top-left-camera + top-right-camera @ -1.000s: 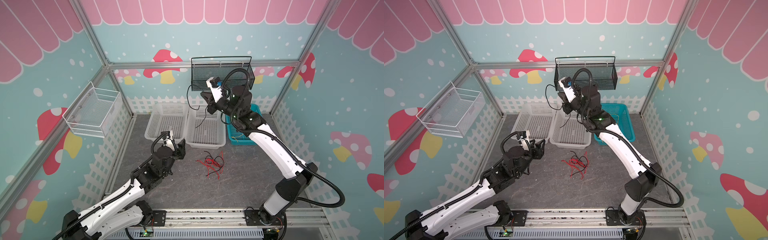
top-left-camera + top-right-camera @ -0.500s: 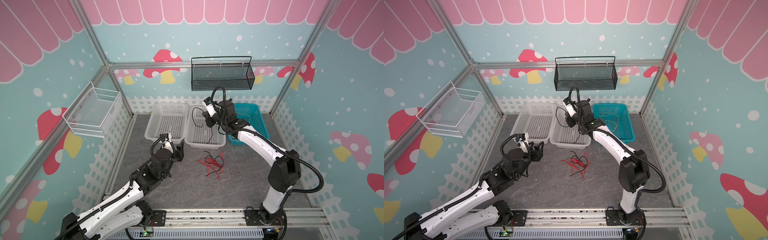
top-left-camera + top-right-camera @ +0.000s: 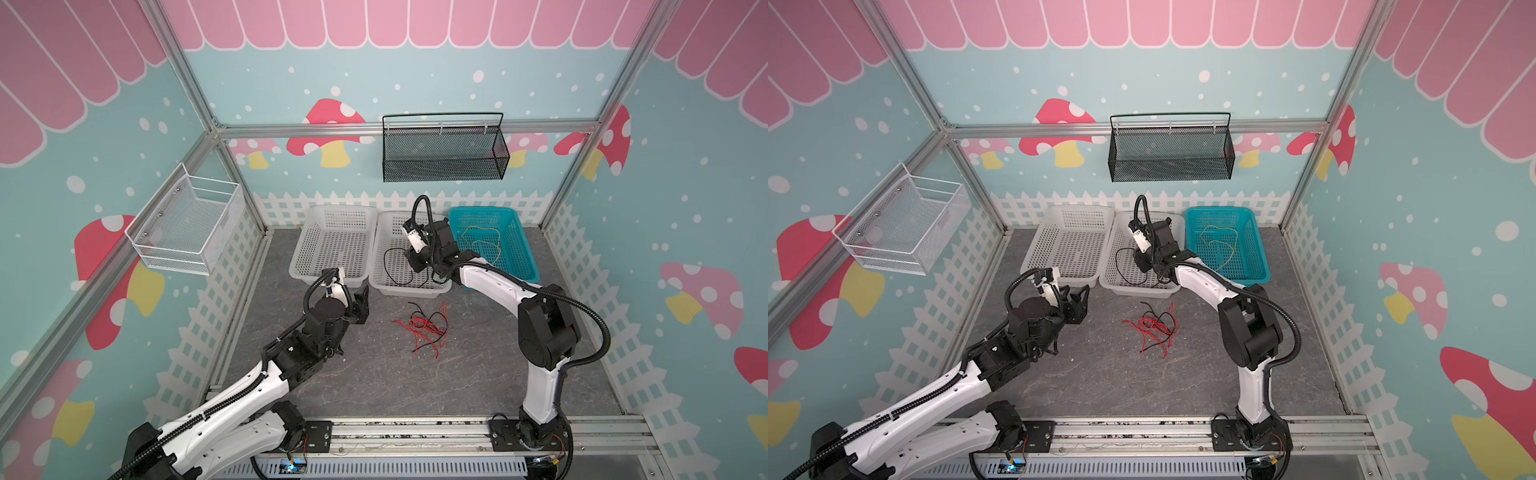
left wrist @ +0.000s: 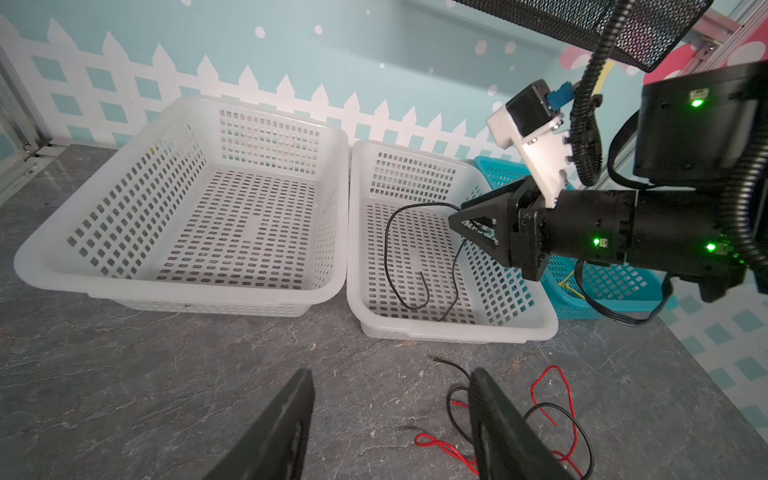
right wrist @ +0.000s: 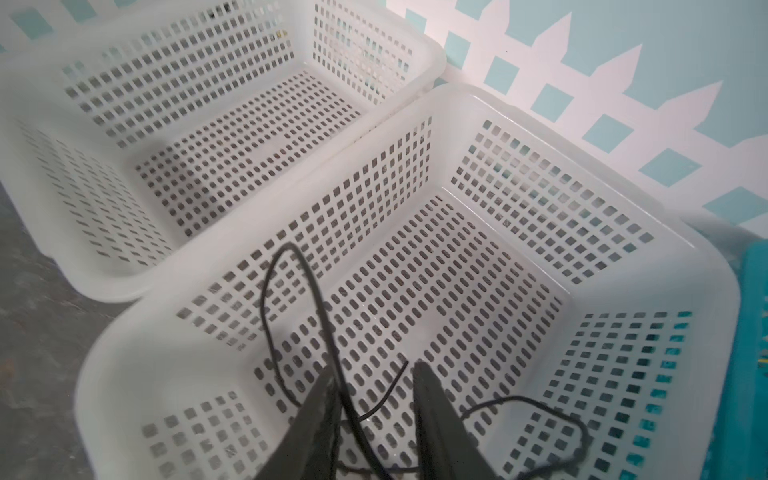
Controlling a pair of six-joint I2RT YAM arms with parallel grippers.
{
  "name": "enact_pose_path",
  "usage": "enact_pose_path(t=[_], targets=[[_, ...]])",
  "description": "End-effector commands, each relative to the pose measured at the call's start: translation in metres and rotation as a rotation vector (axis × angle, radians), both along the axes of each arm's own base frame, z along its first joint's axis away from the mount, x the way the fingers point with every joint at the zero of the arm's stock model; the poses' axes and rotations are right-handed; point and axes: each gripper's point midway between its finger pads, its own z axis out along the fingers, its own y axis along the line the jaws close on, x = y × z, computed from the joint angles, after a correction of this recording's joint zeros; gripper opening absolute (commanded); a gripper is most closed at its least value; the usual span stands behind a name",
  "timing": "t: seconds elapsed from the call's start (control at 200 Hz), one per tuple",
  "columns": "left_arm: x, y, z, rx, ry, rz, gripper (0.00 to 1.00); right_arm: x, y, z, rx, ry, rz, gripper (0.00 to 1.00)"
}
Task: Untangle and sort cables by color
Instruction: Place the cable in the container.
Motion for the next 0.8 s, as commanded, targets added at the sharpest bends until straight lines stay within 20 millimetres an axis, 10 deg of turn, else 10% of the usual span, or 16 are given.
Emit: enact_pose_path(t=[0.0,0.425,0.575,0.795], targets=[[0.000,0.000,-0.008,-0.015,0.018,0.000,0.59,0.012,-0.001,0.003,-0.006,-0.025,-0.010,0.50],[0.000,-0.003,-0.014,-0.010,0.035,-0.012,0.59,0.012,-0.016,0.037,0.007,-0.084,-0.029,0.64],[0.000,-0.008,-0.019,-0.001,0.049,-0.034,0.59,-0.011,-0.027,0.061,0.048,-0.109,-0.041,0.62],[-0.001,-0.020,-0.032,0.017,0.086,-0.092,0.61,-0.049,-0.056,0.044,0.039,-0.050,-0.100,0.56]])
